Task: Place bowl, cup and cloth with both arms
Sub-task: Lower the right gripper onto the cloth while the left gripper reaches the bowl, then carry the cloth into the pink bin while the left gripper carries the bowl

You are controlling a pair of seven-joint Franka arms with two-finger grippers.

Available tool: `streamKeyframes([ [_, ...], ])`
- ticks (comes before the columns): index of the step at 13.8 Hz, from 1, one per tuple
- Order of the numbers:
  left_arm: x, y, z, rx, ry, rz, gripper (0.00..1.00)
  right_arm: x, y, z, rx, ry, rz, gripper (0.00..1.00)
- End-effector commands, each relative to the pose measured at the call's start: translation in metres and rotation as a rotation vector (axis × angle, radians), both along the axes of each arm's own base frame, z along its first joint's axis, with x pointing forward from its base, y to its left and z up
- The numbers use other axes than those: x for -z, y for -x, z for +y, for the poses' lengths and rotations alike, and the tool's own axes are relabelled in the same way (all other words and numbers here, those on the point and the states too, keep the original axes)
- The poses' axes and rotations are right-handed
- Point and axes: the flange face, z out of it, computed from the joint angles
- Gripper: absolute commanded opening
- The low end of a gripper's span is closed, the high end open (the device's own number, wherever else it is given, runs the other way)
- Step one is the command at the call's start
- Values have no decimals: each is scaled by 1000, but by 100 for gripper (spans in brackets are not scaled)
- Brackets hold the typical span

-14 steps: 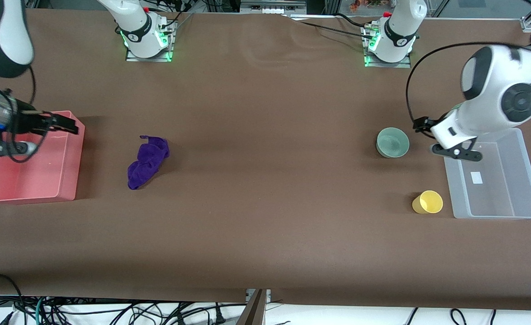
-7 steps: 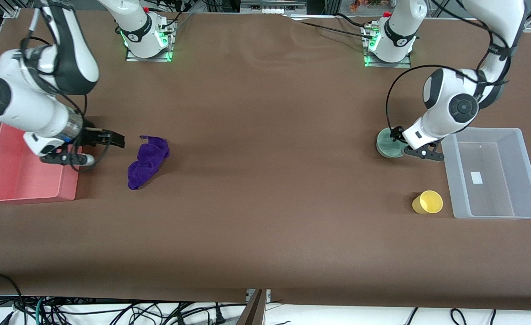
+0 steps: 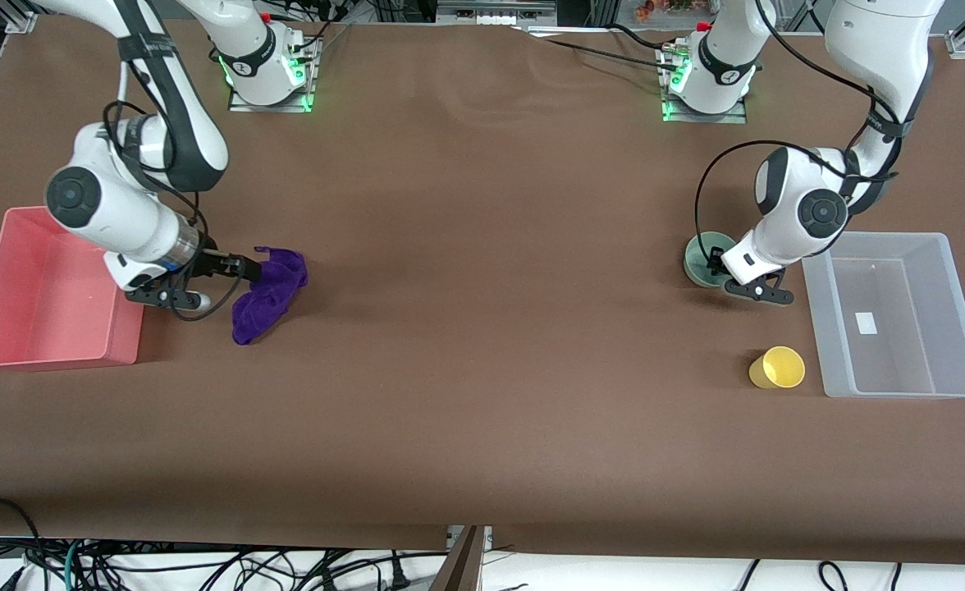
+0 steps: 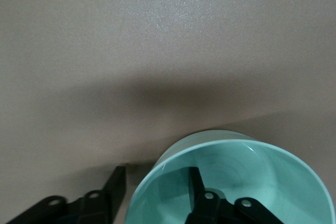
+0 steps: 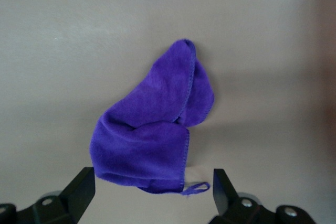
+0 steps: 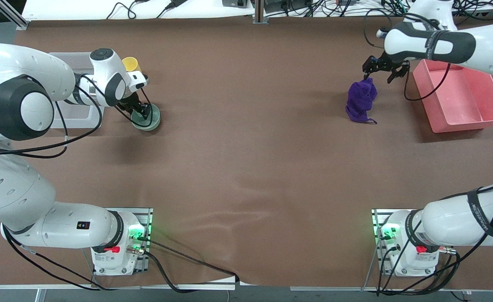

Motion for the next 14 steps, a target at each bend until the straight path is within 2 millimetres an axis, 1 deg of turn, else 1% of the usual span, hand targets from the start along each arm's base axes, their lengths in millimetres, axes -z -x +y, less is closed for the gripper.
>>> streamKeyframes([
  [1,-3,-6,0,-18,12,-13,0,16,3,18,69,3,-9,99],
  [3,-6,-8,0,-17,13,-16,0,36,5,29,106,3,-10,99],
  [4,-11,-10,-1,-19,13,-20,0,44,7,35,117,2,-18,99],
  [5,-24,-13,-1,-19,13,-39,0,51,8,37,126,0,-29,99],
  [6,-39,-13,-4,-17,12,-27,0,61,9,38,129,-3,-39,99],
  [7,-62,-18,-7,-11,10,-15,0,70,11,38,132,-5,-47,99],
  [8,-82,-23,-7,-11,7,23,0,79,14,36,135,-6,-54,99],
  [11,-137,-51,-1,-4,1,113,0,99,27,34,134,-8,-71,99],
  [12,-154,-59,4,20,7,133,0,102,28,34,130,-7,-66,94],
  [13,-170,-65,19,36,13,151,0,102,29,34,124,-6,-63,60],
  [14,-184,-70,42,52,27,172,0,103,29,34,119,-5,-61,27],
])
